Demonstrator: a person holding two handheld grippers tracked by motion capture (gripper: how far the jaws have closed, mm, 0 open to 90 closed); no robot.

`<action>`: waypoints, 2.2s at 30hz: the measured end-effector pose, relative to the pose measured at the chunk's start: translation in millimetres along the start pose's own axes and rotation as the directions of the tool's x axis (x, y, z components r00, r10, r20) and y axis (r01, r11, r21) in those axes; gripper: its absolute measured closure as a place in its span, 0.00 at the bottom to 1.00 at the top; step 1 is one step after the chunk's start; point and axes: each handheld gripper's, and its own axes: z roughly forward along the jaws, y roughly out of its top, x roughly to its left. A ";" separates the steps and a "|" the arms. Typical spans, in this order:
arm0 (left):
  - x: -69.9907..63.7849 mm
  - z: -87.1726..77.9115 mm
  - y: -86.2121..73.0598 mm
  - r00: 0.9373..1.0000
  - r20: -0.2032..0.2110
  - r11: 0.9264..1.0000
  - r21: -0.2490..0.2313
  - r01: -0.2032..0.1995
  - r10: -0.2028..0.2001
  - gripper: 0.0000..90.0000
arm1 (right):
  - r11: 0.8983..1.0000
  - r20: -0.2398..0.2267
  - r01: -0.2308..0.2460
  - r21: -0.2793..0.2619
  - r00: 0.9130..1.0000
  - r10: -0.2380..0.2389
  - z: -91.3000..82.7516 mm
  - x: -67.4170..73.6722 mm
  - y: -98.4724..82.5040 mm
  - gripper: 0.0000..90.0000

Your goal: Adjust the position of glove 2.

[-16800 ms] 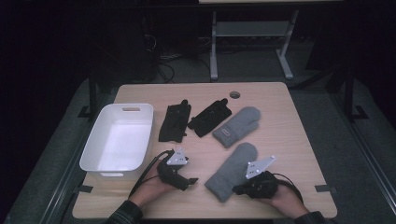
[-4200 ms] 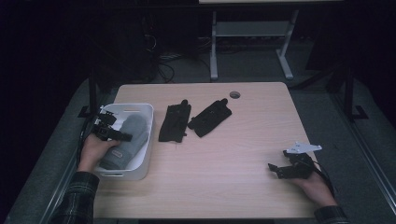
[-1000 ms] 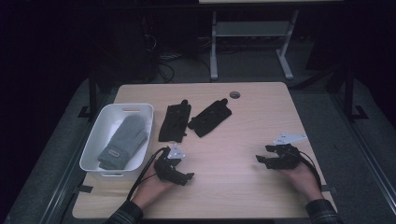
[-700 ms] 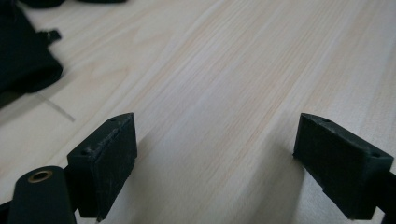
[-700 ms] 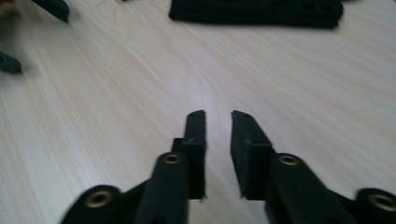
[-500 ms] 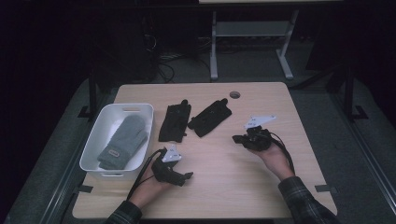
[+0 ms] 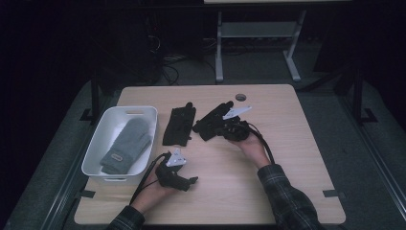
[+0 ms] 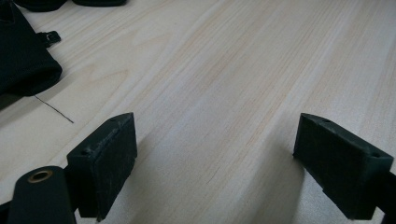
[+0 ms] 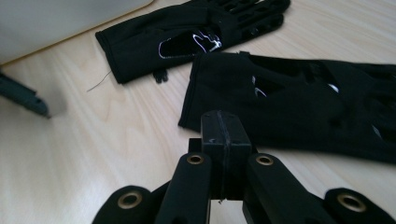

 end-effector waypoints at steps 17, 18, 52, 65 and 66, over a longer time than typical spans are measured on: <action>0.0 0.3 0.2 1.000 0.003 1.000 -0.004 0.001 -0.001 0.14 | 0.996 -0.011 0.027 0.084 1.000 -0.027 59.5 7.1 11.6 1.00; -0.1 0.3 0.2 1.000 0.003 1.000 -0.004 0.001 -0.001 0.14 | 0.996 -0.016 0.030 0.086 0.999 -0.029 58.5 6.9 10.7 1.00; 0.0 0.2 0.2 1.000 0.002 1.000 -0.004 -0.002 0.002 0.14 | 0.977 -0.047 0.075 0.200 0.997 -0.067 -66.7 14.9 -82.6 1.00; 0.0 0.1 0.1 1.000 0.003 1.000 -0.004 -0.001 0.001 0.14 | 0.994 0.031 0.037 0.106 0.999 -0.041 -53.7 -6.3 -48.4 1.00; 0.0 0.2 0.1 1.000 0.003 1.000 -0.005 -0.001 0.001 0.14 | 0.994 0.039 0.034 0.108 0.998 -0.038 -49.3 -8.6 -46.0 1.00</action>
